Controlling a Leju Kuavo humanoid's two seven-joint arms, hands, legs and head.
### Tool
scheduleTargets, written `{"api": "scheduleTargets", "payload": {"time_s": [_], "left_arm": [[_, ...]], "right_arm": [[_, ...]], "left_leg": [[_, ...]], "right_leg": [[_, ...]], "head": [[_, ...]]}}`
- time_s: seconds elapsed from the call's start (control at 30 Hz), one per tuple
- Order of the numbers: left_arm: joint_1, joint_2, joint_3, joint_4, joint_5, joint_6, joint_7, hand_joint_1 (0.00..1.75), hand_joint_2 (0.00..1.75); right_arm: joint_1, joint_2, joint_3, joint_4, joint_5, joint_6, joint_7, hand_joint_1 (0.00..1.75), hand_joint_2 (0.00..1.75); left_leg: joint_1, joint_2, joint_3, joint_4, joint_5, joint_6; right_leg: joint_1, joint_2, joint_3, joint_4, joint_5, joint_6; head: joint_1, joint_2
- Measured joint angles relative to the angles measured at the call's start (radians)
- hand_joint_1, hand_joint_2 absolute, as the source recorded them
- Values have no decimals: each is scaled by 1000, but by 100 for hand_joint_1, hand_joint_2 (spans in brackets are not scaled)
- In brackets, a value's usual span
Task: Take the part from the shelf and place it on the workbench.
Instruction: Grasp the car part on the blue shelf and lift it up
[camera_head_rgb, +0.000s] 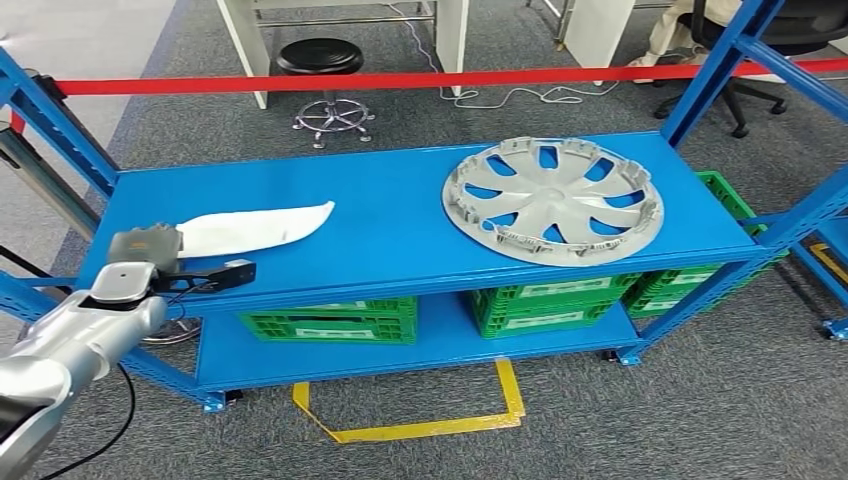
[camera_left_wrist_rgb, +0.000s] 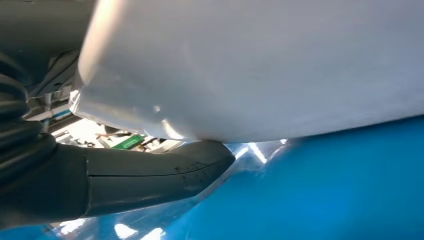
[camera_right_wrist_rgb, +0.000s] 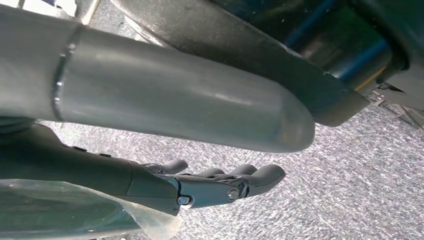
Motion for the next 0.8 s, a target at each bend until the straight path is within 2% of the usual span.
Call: {"api": "scheduleTargets", "payload": {"time_s": [0.33,0.43,0.5,0.53,0.63,0.7,0.73,0.8], "left_arm": [[29,-9,45,0,20,115,-58,175,175],[40,-16,70,0,63,152,-112,175,175],[55,-26,97,-4,127,200,-196,175,175],[67,-34,116,-11,183,236,-268,175,175],[130,-86,208,-78,454,344,-565,175,175],[209,-133,264,-208,661,346,-705,175,175],[262,-155,277,-303,747,332,-728,175,175],[365,-191,279,-502,866,298,-716,175,175]], "right_arm": [[0,0,-8,0,-1,-3,1,0,0],[0,0,-13,0,-1,-3,2,0,0],[0,0,-16,0,-2,-3,1,0,0],[0,0,-17,0,-2,-3,1,0,0],[2,0,-22,0,-8,-5,-2,0,0],[2,1,-28,0,-14,-9,0,0,0],[4,1,-33,0,-16,-11,3,0,0],[9,2,-41,0,-20,-15,8,0,0]], "left_leg": [[0,0,0,0,0,0],[0,0,0,0,0,0],[0,0,0,0,0,0],[0,0,0,0,0,0],[-1,0,-1,1,0,0],[-2,0,-1,1,-1,0],[-3,1,-2,1,-1,1],[-3,2,-3,0,-2,1]], "right_leg": [[0,0,0,0,0,0],[0,0,-1,0,0,0],[0,0,-1,0,0,0],[0,1,-1,0,0,0],[-1,0,-2,0,0,0],[-2,2,-2,0,0,0],[-3,3,-3,0,0,0],[-3,4,-4,0,0,0]], "head": [[0,0],[0,0],[0,0],[0,0],[0,0],[0,0],[0,0],[0,0]]}}
